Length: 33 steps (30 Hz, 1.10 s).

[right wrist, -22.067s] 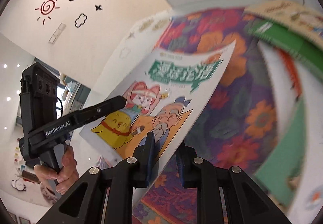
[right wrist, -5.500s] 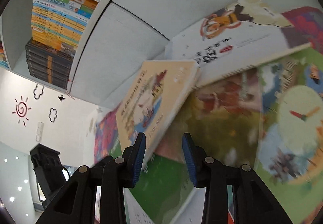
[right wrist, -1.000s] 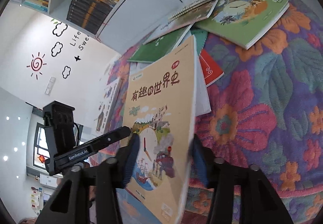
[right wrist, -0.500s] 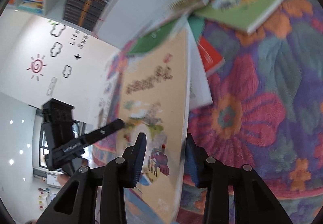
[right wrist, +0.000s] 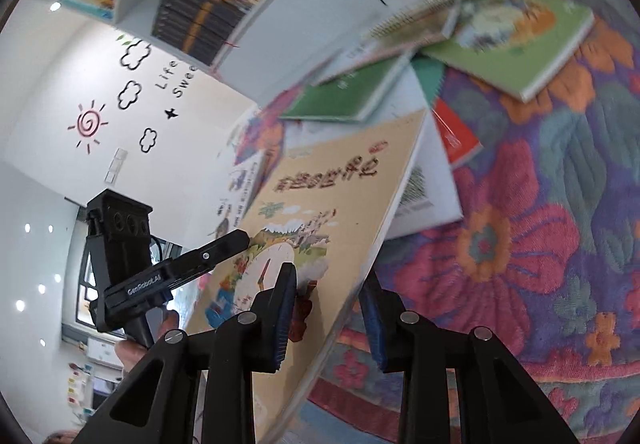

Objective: Organize books

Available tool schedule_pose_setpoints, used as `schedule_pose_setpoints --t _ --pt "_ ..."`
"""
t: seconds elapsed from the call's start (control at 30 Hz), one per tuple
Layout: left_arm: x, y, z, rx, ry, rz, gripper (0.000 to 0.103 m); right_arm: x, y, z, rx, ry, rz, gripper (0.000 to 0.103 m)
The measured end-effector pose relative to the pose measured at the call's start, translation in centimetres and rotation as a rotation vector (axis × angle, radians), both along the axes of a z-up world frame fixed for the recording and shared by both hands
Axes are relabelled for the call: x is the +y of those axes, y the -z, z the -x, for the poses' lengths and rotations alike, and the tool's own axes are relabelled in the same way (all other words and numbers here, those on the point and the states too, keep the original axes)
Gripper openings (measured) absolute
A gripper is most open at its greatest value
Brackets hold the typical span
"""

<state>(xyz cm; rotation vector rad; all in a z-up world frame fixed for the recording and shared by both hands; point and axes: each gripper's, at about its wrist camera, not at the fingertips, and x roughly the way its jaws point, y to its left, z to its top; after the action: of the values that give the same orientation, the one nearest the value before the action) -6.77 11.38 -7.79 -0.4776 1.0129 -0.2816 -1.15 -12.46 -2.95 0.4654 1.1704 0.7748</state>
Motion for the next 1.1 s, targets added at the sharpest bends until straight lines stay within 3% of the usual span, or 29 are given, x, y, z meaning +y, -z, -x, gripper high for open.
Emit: schedule_pose_setpoints --t 0.43,0.73,0.97,1.1 --pt "4.7 -2.1 1.9 -0.041 -0.009 0.009 0.03 5.2 -3.2 1.7 -0.136 -0.085 0.06 0.032" --pt "11.7 -4.8 1.4 -0.109 -0.06 -0.05 0.03 12.4 -5.8 1.5 -0.254 -0.166 0.108 0.032" --pt "17.6 -3.6 0.8 -0.109 -0.143 -0.071 0.03 19.7 -5.1 -0.4 -0.289 -0.222 0.141 0.032" --pt "21.0 -1.4 0.2 -0.068 -0.19 -0.094 0.03 24.2 -3.0 -1.6 -0.286 -0.253 0.148 0.032"
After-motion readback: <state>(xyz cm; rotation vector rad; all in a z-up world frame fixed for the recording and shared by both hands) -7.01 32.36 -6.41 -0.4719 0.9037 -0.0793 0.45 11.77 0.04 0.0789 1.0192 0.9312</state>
